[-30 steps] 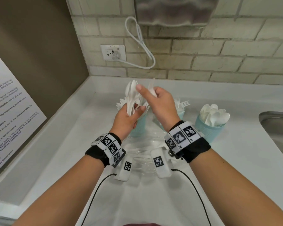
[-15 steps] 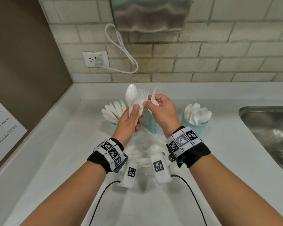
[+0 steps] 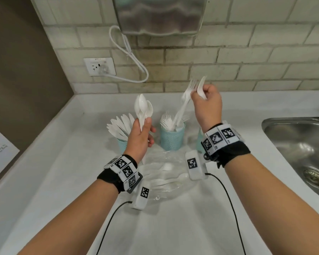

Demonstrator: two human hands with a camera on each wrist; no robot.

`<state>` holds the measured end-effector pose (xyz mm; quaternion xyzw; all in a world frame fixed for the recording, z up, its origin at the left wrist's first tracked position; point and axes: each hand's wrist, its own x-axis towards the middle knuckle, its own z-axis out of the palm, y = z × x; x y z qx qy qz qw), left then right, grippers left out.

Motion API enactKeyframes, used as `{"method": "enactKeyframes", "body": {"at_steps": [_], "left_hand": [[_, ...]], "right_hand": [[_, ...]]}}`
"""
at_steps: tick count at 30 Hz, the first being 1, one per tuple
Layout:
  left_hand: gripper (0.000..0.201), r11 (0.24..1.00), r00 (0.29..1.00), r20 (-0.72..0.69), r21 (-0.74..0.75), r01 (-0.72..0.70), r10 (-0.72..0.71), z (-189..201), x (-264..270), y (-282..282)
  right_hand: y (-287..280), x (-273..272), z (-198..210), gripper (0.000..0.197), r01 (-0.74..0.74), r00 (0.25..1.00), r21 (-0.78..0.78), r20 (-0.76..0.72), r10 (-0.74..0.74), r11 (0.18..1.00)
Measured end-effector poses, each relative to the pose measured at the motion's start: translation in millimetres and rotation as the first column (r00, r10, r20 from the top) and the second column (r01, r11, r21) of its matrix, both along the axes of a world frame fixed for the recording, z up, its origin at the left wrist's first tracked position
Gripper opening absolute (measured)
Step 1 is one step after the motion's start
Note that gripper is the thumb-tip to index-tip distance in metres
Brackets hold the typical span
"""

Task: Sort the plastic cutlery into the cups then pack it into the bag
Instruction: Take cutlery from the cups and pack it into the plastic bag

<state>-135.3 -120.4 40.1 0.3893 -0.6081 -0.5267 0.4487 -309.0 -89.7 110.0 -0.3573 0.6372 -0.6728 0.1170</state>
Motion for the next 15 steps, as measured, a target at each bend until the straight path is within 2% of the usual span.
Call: {"method": "enactKeyframes", "body": {"at_steps": [4,8,11,12,15], "left_hand": [[0.011,1.0,1.0,0.012,-0.008,0.013,-0.013,-4,3,3],[0.015,0.999,0.999,0.027,-0.007,0.031,-0.031,-7,7,5],[0.013,0.999,0.999,0.033,-0.013,0.043,-0.043,-6,8,6],[0.012,0.999,0.998,0.033,-0.016,0.045,-0.044,-6,8,6],[0.011,0.999,0.998,0.037,-0.012,0.044,-0.044,-2,7,6]], "right_hand": [[-10,3,-33,0.011,0.004,0.994,0.077,-0.11,0.005,0.997],[-14,4,-57,0.003,-0.023,0.977,0.268,-0.196,0.078,0.963],[-14,3,-67,0.017,-0.018,0.929,0.451,-0.322,0.181,0.892],[-13,2,-67,0.022,-0.028,0.922,0.488,-0.324,0.211,0.872],[-9,5,-56,0.038,-0.094,0.932,0.463,-0.269,0.241,0.881]]}}
